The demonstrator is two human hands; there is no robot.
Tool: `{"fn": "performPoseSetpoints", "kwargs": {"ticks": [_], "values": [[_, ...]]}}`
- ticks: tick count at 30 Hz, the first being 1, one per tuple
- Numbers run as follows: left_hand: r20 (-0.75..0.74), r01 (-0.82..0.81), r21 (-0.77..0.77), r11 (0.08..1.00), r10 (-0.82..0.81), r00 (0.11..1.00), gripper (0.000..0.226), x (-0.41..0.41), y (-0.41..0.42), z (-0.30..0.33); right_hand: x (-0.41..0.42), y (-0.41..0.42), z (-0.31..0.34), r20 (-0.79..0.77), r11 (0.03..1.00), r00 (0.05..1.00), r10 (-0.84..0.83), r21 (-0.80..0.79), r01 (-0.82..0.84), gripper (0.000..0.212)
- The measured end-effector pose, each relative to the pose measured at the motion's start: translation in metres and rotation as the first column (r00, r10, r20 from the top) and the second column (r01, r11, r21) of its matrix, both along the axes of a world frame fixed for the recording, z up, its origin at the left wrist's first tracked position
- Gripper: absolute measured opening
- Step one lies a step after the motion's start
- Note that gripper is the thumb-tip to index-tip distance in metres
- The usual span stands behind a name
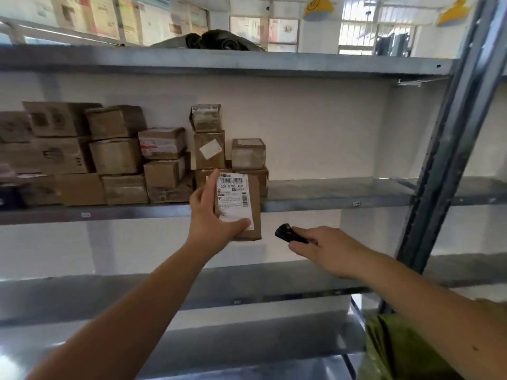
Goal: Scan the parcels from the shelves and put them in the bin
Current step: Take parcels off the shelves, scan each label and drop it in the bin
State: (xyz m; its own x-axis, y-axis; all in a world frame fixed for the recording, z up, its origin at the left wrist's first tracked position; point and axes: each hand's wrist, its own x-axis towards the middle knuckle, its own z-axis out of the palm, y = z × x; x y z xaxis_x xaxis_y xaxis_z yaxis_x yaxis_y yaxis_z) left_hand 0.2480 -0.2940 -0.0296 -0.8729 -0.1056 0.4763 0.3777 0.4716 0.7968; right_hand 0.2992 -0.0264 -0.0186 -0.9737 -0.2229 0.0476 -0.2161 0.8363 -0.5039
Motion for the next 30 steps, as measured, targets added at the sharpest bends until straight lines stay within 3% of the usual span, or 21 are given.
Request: {"fn": "performPoseSetpoints", "kwargs": {"ticks": [13,22,30], "values": [[0.024,-0.124,-0.206,0.971,0.132,0.991,0.125,0.037,-0.029,-0.079,0.055,-0.018,-0.069,0.086,0.972,0.988,0.128,0.187,-0.142,0.059],[0.025,-0.155,-0.217,0.964,0.164,0.986,0.122,0.04,-0.037,-0.09,0.07,-0.013,-0.093,0.129,0.965,0.981,0.148,0.196,-0.171,0.061],[0.077,-0.054,-0.154,0.987,0.066,0.995,0.125,0.041,-0.014,-0.113,0.074,-0.001,-0.104,0.093,0.987,0.995,0.045,0.15,-0.058,0.058]]}}
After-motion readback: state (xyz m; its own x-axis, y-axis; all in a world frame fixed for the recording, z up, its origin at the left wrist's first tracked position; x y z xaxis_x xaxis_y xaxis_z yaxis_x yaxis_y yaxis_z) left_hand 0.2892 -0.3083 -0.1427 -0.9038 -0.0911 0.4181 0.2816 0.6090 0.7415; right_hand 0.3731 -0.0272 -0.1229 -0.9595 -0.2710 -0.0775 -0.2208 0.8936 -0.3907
